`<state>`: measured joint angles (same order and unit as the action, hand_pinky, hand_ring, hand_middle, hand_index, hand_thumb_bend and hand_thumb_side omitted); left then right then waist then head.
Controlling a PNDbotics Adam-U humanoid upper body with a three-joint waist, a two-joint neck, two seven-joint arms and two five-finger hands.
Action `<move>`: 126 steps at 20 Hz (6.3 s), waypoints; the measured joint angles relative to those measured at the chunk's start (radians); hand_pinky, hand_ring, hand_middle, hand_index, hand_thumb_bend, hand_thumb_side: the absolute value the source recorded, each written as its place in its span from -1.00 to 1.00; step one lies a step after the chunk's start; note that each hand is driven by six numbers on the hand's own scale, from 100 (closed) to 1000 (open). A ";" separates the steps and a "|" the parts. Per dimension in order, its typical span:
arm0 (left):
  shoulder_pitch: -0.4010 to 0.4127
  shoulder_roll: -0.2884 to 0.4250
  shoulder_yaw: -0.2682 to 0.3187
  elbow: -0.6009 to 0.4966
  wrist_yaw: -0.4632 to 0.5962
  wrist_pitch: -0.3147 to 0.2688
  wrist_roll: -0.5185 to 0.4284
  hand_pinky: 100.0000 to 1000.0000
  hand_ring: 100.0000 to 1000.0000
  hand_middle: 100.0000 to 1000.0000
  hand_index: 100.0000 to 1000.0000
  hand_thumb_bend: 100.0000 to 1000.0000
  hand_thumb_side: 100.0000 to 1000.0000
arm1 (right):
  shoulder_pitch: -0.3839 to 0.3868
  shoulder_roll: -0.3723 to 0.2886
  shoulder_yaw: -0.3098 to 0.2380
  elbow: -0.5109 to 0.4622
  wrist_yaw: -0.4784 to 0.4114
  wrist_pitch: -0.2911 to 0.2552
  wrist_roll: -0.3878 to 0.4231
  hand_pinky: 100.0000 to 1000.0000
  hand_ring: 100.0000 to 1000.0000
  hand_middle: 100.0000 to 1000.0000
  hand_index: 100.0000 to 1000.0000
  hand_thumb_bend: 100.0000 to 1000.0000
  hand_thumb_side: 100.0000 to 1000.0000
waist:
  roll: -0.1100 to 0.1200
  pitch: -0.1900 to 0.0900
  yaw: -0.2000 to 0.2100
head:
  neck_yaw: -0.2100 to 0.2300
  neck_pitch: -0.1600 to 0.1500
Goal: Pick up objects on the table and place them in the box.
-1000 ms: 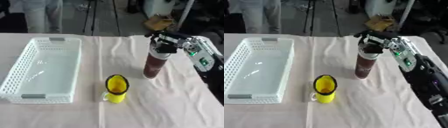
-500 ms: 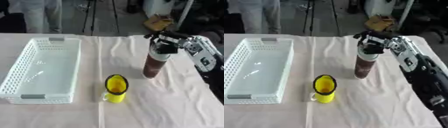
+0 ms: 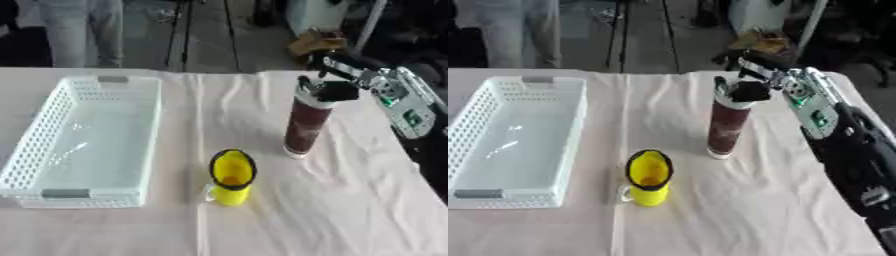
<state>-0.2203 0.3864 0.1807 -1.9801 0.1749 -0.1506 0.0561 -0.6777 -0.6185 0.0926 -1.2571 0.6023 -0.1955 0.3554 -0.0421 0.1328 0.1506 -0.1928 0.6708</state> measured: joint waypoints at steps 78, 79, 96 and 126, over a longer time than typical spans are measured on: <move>0.000 0.000 0.000 0.000 0.001 -0.004 -0.003 0.00 0.61 0.50 0.58 -0.24 0.85 | 0.079 -0.042 0.041 -0.101 0.079 -0.117 0.151 1.00 0.93 0.90 0.98 -0.92 0.66 | 0.007 0.008 0.001 | -0.005 0.000; 0.000 0.000 0.000 0.000 0.001 -0.004 -0.003 0.00 0.61 0.50 0.58 -0.24 0.85 | 0.079 -0.039 0.042 -0.095 0.073 -0.116 0.154 1.00 0.93 0.90 0.98 -0.92 0.66 | 0.008 0.008 0.001 | -0.005 0.000; 0.000 0.000 0.000 0.000 0.004 -0.005 -0.008 0.00 0.61 0.50 0.58 -0.24 0.86 | 0.075 -0.038 0.051 -0.084 -0.030 -0.080 0.284 0.12 0.52 0.82 0.95 -0.62 0.28 | 0.009 0.006 0.000 | -0.006 0.000; 0.000 0.000 0.000 0.000 0.006 -0.005 -0.013 0.00 0.61 0.51 0.58 -0.24 0.85 | 0.027 -0.049 0.036 -0.148 -0.063 -0.088 0.037 -1.00 -0.43 0.00 0.18 -1.00 -1.00 | -0.006 -0.007 -0.008 | -0.009 0.003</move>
<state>-0.2208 0.3866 0.1810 -1.9802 0.1809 -0.1554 0.0434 -0.6506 -0.6675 0.1289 -1.4051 0.5391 -0.2835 0.3926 -0.0485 0.1261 0.1428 -0.2016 0.6737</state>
